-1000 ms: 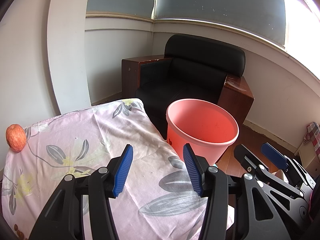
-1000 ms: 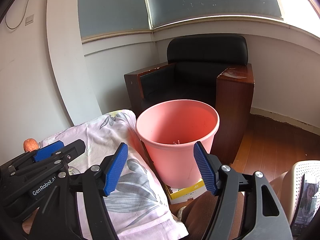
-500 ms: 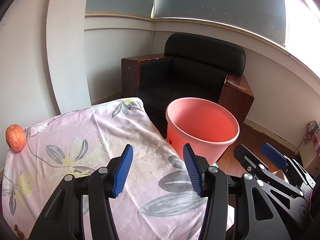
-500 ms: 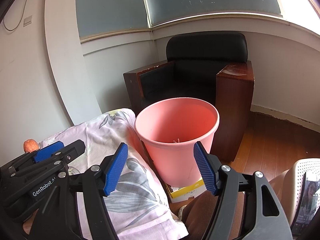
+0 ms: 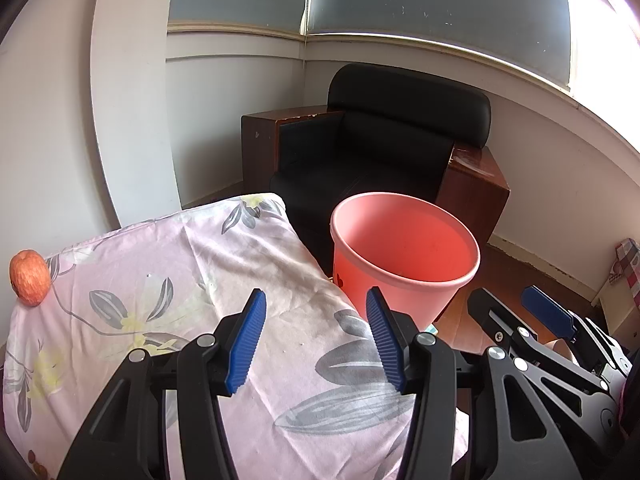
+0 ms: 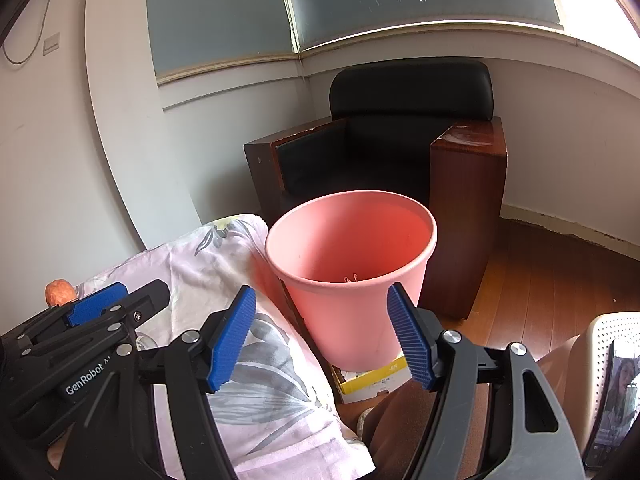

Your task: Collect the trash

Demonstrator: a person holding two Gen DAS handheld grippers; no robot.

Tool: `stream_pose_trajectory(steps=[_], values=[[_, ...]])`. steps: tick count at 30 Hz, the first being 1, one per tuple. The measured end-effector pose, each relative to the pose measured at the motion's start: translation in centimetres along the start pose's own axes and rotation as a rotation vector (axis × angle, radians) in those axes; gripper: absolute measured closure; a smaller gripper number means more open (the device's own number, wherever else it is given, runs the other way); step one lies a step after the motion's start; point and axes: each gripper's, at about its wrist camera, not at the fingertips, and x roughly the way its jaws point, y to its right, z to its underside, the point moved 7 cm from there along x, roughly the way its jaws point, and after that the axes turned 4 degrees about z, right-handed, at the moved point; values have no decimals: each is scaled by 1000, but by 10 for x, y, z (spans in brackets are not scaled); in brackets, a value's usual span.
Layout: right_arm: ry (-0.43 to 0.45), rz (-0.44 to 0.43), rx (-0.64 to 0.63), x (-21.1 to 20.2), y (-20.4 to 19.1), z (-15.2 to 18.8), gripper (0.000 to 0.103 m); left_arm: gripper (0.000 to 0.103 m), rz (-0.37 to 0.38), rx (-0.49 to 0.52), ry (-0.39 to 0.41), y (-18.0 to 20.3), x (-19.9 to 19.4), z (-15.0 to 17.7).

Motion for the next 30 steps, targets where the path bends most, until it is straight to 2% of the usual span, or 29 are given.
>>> stream_pose_trajectory(steps=[12,17,22,30], values=[[-18,-5,6,6,1,3,34,52,2,-6,-31,-5,11,5],[-37,-32,-11,13,-7,4,34,52,-10,-15,-42,-16,15,6],[-86,-142,-50,23,-32,4,34,52,-64,-45,-38,-46,16,1],[-207,-389,-264,39,-121,4,34,52,-277,-161,-42,-164,4,6]])
